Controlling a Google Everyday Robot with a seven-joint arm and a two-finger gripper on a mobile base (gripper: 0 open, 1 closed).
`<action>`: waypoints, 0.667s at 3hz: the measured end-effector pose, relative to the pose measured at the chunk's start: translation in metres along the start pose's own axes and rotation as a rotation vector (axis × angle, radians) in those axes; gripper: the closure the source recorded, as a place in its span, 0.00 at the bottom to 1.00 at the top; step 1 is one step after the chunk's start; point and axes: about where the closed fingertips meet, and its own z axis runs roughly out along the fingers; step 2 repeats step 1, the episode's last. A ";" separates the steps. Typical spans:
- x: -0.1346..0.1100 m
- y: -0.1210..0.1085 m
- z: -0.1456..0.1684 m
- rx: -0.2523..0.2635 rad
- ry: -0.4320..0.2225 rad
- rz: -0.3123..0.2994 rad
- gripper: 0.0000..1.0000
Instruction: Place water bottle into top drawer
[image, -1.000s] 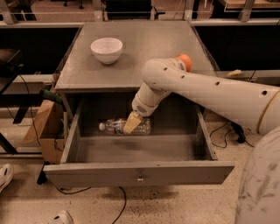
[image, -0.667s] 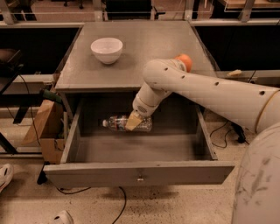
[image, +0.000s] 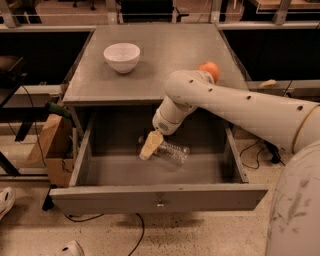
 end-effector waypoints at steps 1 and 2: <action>0.000 0.000 0.000 0.000 0.000 0.000 0.00; 0.000 0.000 0.000 0.000 0.000 0.000 0.00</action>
Offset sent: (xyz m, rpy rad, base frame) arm 0.0000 0.0000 0.0000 0.0000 0.0000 0.0000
